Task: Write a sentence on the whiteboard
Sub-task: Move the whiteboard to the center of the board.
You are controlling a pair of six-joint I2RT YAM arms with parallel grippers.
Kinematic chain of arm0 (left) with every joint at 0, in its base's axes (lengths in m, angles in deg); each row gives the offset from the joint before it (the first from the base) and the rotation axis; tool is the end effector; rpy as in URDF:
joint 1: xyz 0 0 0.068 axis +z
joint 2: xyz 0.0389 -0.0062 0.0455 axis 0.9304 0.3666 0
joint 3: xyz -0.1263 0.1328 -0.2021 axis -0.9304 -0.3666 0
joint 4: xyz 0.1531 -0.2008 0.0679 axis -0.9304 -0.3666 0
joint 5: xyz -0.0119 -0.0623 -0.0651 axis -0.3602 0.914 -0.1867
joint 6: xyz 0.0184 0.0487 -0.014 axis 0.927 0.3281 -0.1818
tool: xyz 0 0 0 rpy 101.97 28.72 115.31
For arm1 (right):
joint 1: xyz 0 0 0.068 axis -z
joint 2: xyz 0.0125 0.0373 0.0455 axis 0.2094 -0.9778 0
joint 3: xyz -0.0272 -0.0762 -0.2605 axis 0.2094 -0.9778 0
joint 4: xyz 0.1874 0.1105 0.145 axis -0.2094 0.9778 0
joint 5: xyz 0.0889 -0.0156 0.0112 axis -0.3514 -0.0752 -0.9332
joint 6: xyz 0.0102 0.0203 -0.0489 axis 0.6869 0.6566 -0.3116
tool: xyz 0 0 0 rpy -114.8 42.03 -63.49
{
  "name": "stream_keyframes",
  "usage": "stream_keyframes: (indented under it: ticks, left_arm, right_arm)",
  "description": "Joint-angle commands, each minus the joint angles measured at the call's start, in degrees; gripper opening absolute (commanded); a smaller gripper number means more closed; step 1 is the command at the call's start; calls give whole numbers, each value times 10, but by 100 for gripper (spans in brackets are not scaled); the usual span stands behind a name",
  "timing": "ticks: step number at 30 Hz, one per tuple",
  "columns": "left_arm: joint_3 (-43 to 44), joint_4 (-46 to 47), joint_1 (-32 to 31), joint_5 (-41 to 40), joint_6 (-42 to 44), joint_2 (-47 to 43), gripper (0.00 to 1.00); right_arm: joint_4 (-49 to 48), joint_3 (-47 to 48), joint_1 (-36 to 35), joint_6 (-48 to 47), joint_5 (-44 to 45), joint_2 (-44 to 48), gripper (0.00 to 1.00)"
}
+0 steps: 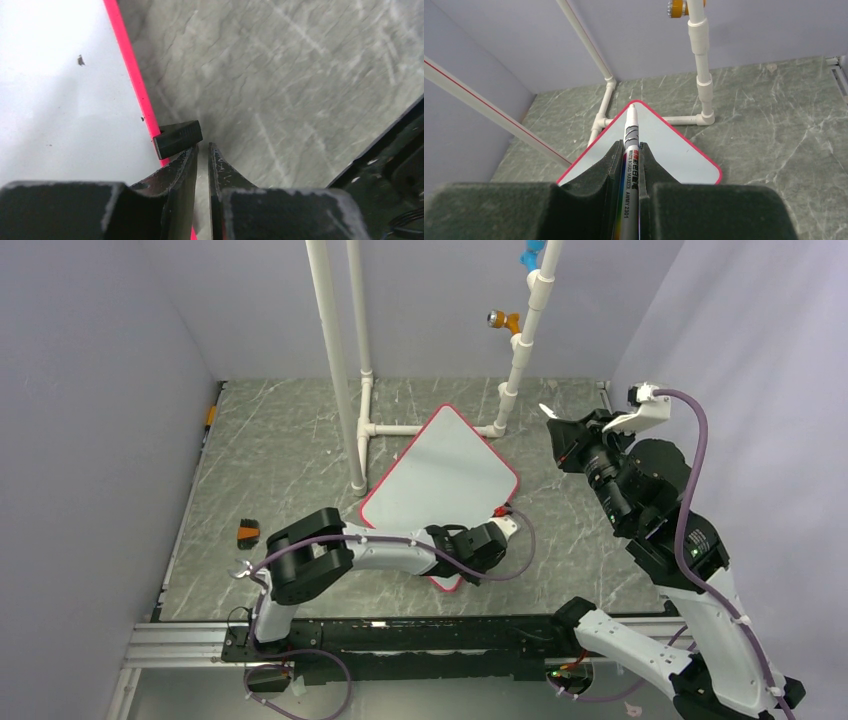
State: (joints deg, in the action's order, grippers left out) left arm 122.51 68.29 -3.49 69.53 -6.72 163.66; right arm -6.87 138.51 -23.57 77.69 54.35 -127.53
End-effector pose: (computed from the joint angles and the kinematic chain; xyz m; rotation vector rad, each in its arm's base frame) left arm 0.1359 -0.3982 0.1605 0.9408 2.3532 -0.5077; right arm 0.1066 0.0583 0.4816 0.1307 1.6333 0.4219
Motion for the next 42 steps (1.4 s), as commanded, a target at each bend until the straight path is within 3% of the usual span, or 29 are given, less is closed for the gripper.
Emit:
stream_keyframes:
  ticks: [1,8,15,22,30,34,42]
  left_arm:
    - [-35,-53,4,-55,46,-38,19]
    - [-89,-63,14,-74,90,-90,20]
    - [-130,-69,18,-31,114,-141,26]
    - [-127,-117,18,67,148,-229,51]
    - [-65,-217,28,93,196,-325,72]
    - [-33,-258,80,119,222,-365,77]
    - [-7,-246,242,163,243,-397,76]
  right_arm:
    - [-29,-3,1,5,-18,-1,0]
    - [-29,-10,1,9,-32,-4,0]
    - [-27,-12,1,12,-39,-7,0]
    - [-25,-11,1,10,-48,-8,0]
    - [-21,-26,0,10,-64,-1,0]
    - [-22,-35,1,7,-75,3,0]
    - [-30,-61,0,4,-94,14,0]
